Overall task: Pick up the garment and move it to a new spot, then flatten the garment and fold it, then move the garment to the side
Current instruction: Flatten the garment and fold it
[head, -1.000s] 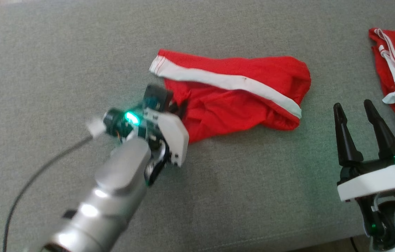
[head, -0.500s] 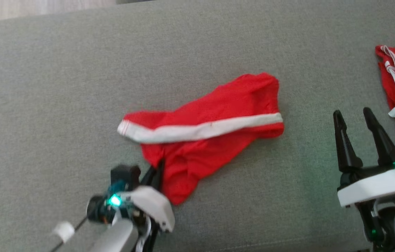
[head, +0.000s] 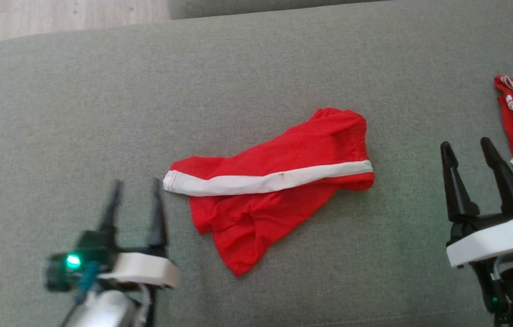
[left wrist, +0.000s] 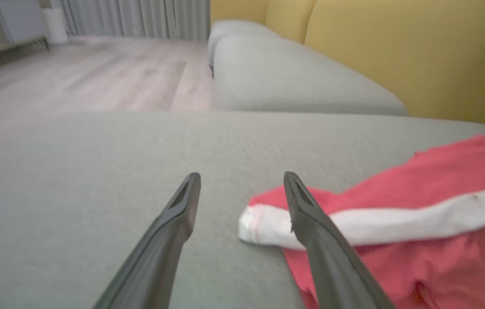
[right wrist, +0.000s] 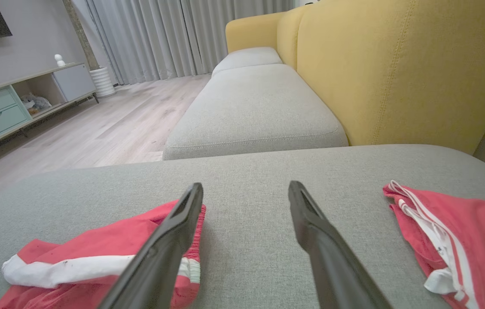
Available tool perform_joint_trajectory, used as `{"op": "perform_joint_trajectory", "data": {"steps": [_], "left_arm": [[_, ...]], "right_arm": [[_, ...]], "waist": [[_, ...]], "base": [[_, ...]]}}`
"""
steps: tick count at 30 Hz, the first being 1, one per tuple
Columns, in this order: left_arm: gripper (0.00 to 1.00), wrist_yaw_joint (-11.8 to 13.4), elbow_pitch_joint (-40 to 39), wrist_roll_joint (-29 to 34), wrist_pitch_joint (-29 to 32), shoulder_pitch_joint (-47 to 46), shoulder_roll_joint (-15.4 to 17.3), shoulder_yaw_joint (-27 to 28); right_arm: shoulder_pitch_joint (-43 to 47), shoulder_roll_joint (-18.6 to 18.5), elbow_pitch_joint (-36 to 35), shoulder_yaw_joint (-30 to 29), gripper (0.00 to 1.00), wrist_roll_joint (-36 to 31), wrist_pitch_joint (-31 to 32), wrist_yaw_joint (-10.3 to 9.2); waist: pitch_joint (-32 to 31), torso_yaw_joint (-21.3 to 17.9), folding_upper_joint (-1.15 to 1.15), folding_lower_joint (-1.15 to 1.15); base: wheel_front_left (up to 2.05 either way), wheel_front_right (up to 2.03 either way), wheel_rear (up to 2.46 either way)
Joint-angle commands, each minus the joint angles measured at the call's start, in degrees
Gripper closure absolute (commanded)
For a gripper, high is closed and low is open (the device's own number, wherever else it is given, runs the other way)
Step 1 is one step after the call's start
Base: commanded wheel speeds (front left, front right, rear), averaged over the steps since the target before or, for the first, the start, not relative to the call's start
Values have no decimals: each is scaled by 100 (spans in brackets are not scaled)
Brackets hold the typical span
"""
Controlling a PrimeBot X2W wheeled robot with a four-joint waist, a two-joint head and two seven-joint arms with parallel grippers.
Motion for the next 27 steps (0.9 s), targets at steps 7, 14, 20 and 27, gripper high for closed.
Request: {"op": "perform_joint_trajectory", "data": {"steps": [7, 14, 20, 27], "left_arm": [[0, 173, -903, 338, -119, -120, 1060, 712], [0, 154, -1312, 156, 403, 77, 1867, 1150], [0, 215, -1577, -97, 900, 323, 2079, 1252], [0, 298, -1739, -89, 1000, 372, 2093, 1220]], "right_arm": [[11, -183, -412, 16, 0, -99, 161, -4], [40, -261, -544, 91, 0, -118, 289, -4], [49, -284, -572, 130, 0, -108, 334, -4], [14, -284, -577, 115, 0, -88, 332, -4]], "waist": [[-97, 128, 0, 1], [-103, 140, 0, 1], [-99, 115, 0, 1], [-47, 91, 0, 1]], "base": [[0, 0, 0], [0, 0, 0], [0, 0, 0], [0, 0, 0]]}}
